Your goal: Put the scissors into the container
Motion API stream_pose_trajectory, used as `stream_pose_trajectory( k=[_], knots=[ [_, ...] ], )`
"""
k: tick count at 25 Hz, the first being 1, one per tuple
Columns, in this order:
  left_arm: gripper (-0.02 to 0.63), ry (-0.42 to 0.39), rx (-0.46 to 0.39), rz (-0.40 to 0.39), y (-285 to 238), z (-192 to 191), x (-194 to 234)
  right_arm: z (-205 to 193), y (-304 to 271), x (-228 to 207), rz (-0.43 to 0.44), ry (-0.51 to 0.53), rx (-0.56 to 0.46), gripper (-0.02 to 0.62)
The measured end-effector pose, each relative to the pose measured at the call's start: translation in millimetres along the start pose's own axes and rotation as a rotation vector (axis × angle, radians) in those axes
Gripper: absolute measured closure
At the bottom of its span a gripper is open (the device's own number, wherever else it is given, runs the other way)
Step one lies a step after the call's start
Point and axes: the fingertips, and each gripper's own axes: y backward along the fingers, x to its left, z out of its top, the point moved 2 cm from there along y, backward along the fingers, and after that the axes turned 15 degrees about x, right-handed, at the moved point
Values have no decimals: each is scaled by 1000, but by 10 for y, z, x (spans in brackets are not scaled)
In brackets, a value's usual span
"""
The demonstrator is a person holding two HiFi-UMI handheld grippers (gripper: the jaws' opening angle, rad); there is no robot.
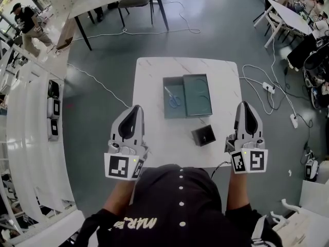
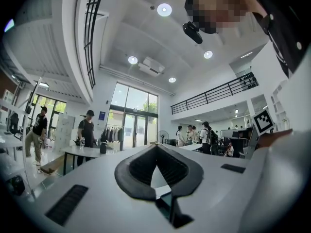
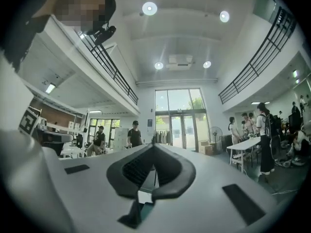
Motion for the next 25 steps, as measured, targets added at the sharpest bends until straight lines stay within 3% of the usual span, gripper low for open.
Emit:
stream_pose_trajectory(
  k=[2,6,25],
  knots=[
    [580,-8,0,10,24,0,15,20,46,21,-19,35,-21,581],
    [580,-46,-4,25,61,40,10,-69,50,-7,-81,82,32,581],
    [580,-47,2,29,78,-11,-48,-111,25,112,-36,111,79,581]
  ],
)
